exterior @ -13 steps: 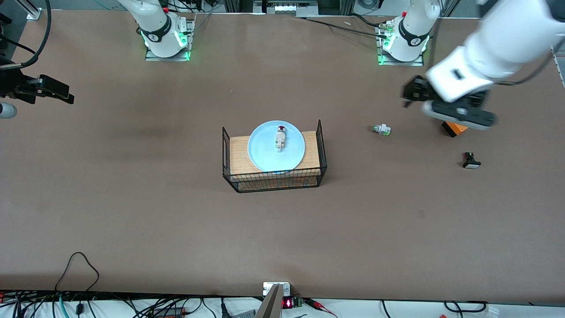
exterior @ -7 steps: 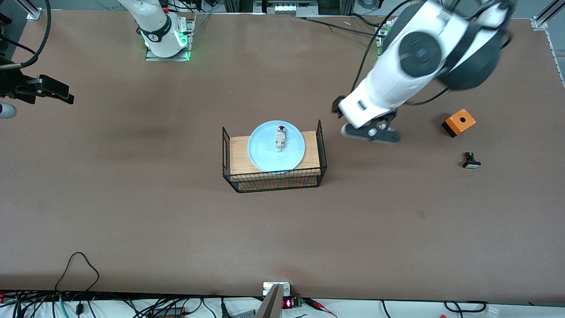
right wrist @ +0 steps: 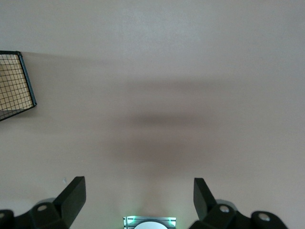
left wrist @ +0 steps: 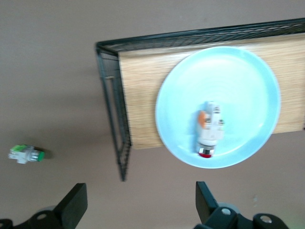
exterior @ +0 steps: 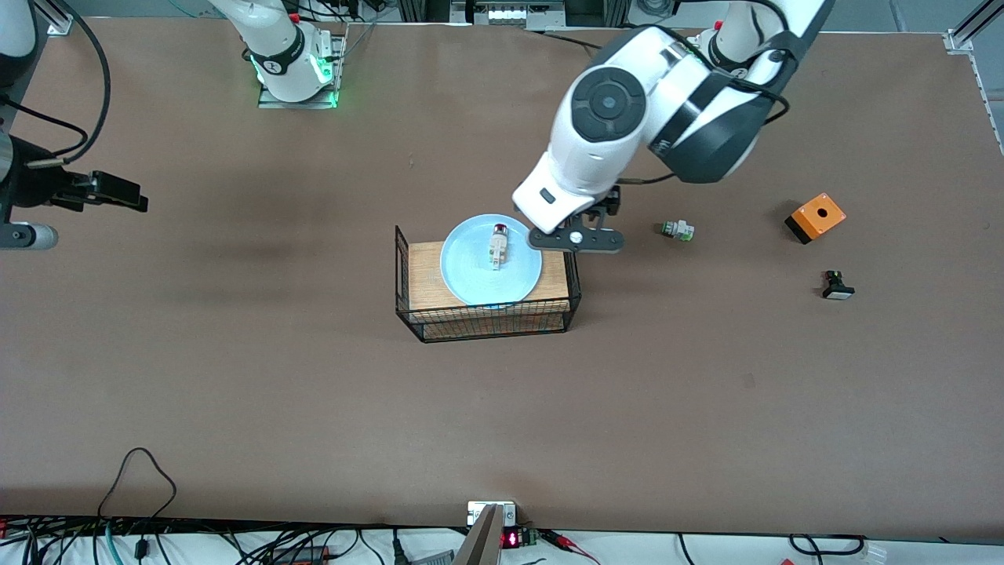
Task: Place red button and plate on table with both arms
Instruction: 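Move the left gripper over the red button on the blue plate, then lower the left gripper and close it on the red button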
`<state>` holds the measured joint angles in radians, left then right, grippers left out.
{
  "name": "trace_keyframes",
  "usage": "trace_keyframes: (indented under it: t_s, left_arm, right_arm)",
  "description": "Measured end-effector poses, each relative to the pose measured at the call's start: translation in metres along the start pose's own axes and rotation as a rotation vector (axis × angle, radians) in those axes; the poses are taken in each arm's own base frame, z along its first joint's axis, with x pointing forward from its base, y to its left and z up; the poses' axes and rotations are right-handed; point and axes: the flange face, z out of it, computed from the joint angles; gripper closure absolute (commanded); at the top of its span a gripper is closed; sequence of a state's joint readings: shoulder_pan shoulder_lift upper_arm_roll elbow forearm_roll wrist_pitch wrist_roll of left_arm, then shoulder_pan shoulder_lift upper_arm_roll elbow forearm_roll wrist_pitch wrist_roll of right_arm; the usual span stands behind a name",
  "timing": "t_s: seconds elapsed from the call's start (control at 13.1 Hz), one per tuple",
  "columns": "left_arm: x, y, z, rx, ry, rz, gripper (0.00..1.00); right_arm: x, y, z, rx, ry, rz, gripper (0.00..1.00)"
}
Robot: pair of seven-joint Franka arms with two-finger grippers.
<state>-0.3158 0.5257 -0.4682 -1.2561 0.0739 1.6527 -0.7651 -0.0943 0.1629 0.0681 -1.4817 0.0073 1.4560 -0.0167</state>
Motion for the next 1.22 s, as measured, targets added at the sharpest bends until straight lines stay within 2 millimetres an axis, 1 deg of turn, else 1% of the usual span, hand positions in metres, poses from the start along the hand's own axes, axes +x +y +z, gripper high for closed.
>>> trace_keyframes:
  t_s: [0.08,0.23,0.38,0.53,0.61,0.76,0.84,1.07,1.22]
  left_arm:
    - [0.003,0.008,0.002,-0.017,0.008,-0.007,0.0]
    - [0.017,0.018,0.015,-0.066,0.033,-0.013,0.0]
    - [0.032,0.023,0.036,-0.098,0.043,-0.021,0.0]
    - [0.04,0.027,0.059,-0.094,0.038,-0.024,0.0]
    - [0.04,0.03,0.068,-0.079,0.039,-0.017,0.0]
    - [0.032,0.044,0.081,-0.05,0.044,0.013,0.0]
    - [0.027,0.05,0.087,-0.042,0.041,0.025,0.0]
    - [0.014,0.067,0.099,-0.027,0.033,0.059,0.0]
    - [0.011,0.07,0.102,-0.023,0.032,0.065,0.0]
  right_arm:
    - [0.0,0.0,0.001,0.0,-0.001,0.0,0.0]
    - [0.0,-0.001,-0.001,0.0,0.004,-0.002,0.0]
    - [0.0,-0.004,-0.002,0.006,0.006,0.002,0.0]
    - [0.0,-0.011,-0.003,0.056,0.006,0.007,0.0]
    - [0.0,-0.014,-0.003,0.076,0.006,0.006,0.0]
    - [0.0,-0.019,-0.003,0.089,0.004,0.027,0.0]
    - [0.0,-0.027,-0.003,0.091,0.001,0.055,0.0]
    - [-0.002,-0.059,-0.002,0.082,-0.007,0.131,0.0]
    - [-0.002,-0.07,-0.002,0.082,-0.01,0.147,0.0]
